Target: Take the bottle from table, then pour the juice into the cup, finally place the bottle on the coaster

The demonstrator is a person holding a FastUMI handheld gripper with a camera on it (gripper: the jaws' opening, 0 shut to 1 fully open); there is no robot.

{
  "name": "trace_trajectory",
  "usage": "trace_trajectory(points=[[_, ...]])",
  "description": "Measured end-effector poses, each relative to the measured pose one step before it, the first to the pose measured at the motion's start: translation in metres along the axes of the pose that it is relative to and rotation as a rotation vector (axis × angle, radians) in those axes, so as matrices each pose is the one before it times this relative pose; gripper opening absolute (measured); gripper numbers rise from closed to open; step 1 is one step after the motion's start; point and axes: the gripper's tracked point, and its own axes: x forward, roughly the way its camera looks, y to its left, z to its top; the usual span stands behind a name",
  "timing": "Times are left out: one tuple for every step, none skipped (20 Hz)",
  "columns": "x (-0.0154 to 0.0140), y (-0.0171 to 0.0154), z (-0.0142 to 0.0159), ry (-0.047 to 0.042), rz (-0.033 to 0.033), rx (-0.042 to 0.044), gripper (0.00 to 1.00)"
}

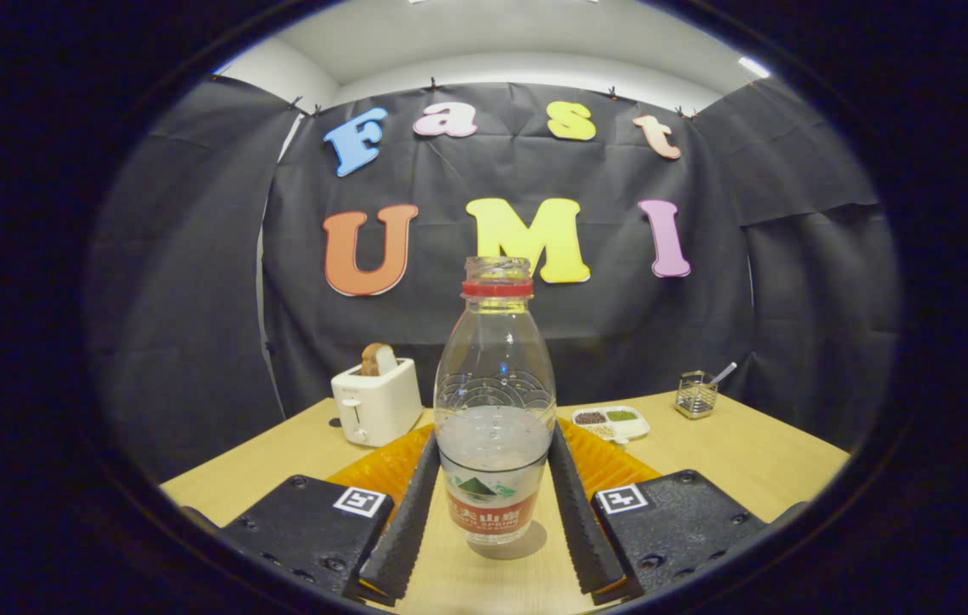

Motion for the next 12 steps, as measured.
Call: trace_trajectory(points=[[0.00648,-0.00021,-0.00694,0.00816,0.00265,-0.00579,0.75],[0.00737,0.00069,-0.00612,0.00406,0.00079,-0.00674,0.75],[0.00533,-0.00048,-0.00430,0.00459,-0.00421,-0.00735,0.75],[0.00663,-0.00275,-0.00818,0.00849,-0.00555,-0.00482,0.75],[0.00530,-0.00295,-0.01062,0.01425,-0.00383,0.00010,0.75],[0.00372,-0.00159,-0.00586,0.00818,-0.00429,0.00092,0.75],[0.00331,-0.00163,-0.00574,0.00642,-0.00448,-0.00136,0.75],[0.00422,-0.00183,-0.00624,0.00844,-0.01217,-0.00914,0.76],[0.00335,-0.00105,-0.00469,0.00508,-0.00390,-0.00915,0.76],[0.00550,0.00223,-0.00584,0.00503,0.00582,-0.01006,0.76],[0.00352,0.00194,-0.00171,0.00380,0.00589,-0.00774,0.77],[0.00376,0.00061,-0.00399,0.00351,0.00081,-0.01034,0.77]])
